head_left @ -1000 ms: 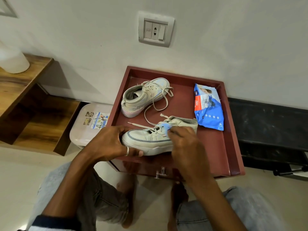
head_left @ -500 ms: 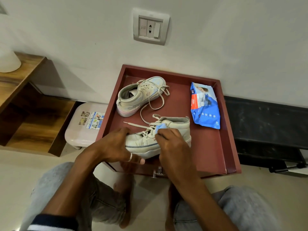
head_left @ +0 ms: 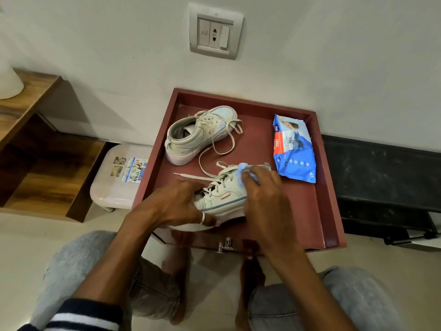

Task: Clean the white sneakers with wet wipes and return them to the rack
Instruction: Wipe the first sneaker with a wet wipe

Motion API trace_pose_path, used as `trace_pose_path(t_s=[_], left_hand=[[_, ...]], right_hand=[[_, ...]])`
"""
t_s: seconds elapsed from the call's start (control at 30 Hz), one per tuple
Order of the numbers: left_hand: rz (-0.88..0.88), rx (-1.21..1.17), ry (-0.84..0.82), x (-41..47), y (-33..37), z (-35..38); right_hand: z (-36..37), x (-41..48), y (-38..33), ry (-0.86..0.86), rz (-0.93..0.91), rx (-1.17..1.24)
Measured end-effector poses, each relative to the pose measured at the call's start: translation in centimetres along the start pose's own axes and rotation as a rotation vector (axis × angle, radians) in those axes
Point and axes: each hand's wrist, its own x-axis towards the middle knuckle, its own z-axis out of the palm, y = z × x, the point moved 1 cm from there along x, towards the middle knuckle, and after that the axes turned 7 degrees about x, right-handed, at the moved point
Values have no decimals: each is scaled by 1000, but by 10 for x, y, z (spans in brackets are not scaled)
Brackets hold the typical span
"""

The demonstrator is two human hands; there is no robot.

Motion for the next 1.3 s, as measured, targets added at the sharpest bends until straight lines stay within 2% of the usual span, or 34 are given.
trace_pose_path(t_s=[0.1, 0.27, 0.37, 0.47, 0.53, 0.63, 0.77, 0.9, 0.97, 1.17, 1.3], left_hand=[[-17, 36, 0, 1, -3, 1], [10, 39, -2, 4, -3, 0], [18, 11, -19, 4, -3, -2], [28, -4, -32, 4, -2, -4], [34, -5, -35, 4, 0, -4], [44, -31, -44, 4, 0, -6], [23, -37, -51, 7, -2, -8], [6, 0, -55, 10, -3, -8], [15, -4, -62, 10, -3, -9], [15, -23, -105, 13, -3, -12], [-8, -16, -132, 17, -5, -14]], right_hand=[[-1, 2, 5, 39, 101, -19], [18, -15, -31, 8, -99, 36], [8, -11, -17, -23, -103, 58], [-9, 2, 21, 84, -2, 49], [-12, 8, 43, 158, 116, 124], [0, 6, 42, 207, 197, 184], [10, -3, 10, 210, 19, 136], [18, -14, -22, 53, -222, 178], [14, -11, -15, 11, -258, 202], [-4, 7, 39, 131, -13, 190], [4, -2, 18, 168, -25, 250]])
